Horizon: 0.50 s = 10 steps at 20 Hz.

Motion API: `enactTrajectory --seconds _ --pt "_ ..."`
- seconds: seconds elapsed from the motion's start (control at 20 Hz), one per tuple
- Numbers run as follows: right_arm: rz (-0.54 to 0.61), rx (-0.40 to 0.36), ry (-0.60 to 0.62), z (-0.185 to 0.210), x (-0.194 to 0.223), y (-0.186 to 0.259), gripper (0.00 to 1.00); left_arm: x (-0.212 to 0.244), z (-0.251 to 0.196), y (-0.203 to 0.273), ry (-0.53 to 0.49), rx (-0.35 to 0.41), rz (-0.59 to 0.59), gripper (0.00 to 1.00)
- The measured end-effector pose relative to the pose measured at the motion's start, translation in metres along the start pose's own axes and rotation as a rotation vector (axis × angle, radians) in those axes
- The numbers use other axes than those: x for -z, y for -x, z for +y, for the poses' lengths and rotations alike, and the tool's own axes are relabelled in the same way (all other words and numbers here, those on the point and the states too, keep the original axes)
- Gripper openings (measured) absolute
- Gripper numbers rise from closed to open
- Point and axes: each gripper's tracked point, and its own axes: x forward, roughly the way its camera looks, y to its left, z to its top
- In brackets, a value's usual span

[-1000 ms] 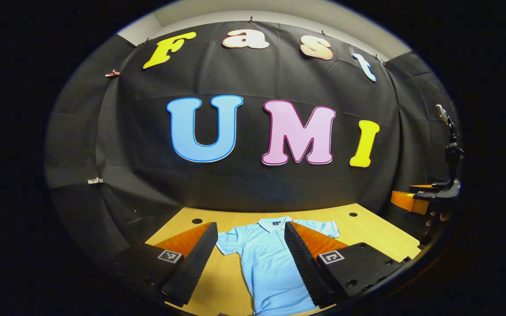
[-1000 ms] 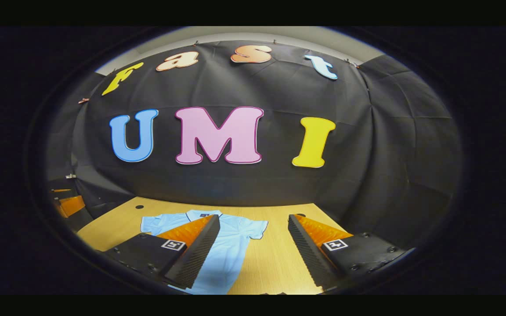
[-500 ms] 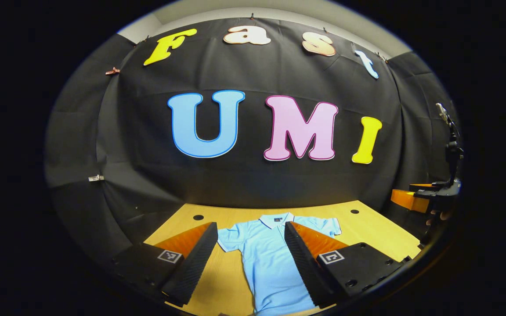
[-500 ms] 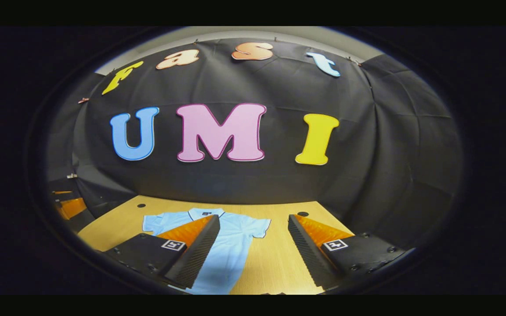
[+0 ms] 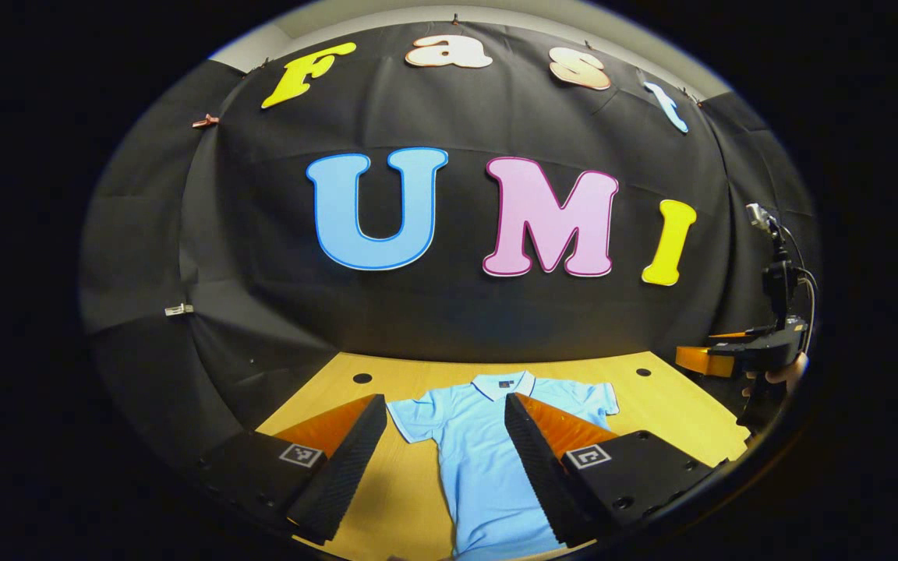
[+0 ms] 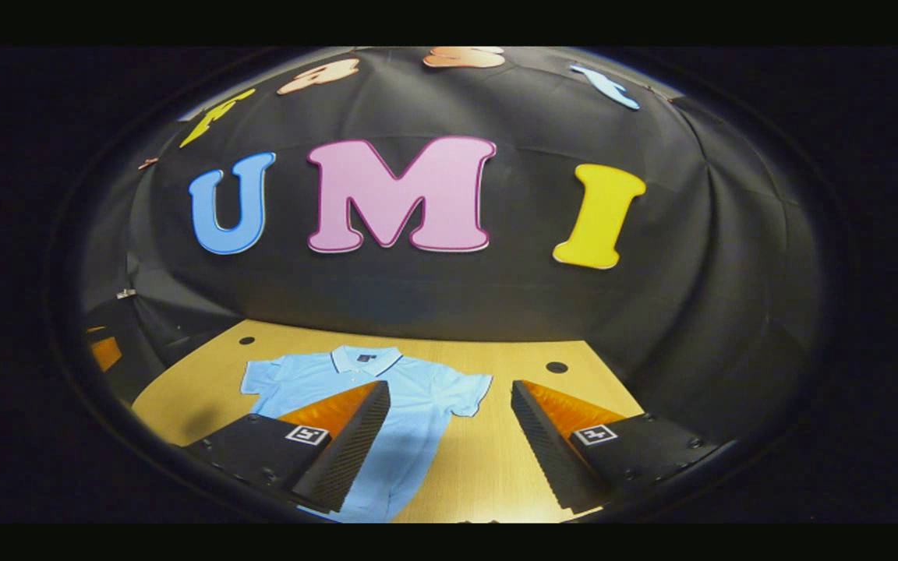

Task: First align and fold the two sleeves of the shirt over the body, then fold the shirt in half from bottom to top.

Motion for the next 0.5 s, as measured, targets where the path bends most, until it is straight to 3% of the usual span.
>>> enactTrajectory --seconds 0.5 --pt "0.285 0.024 -0.070 -0.039 0.074 -0.155 0.97 0.016 0.023 -0.028 0.022 -0.152 0.097 0.98"
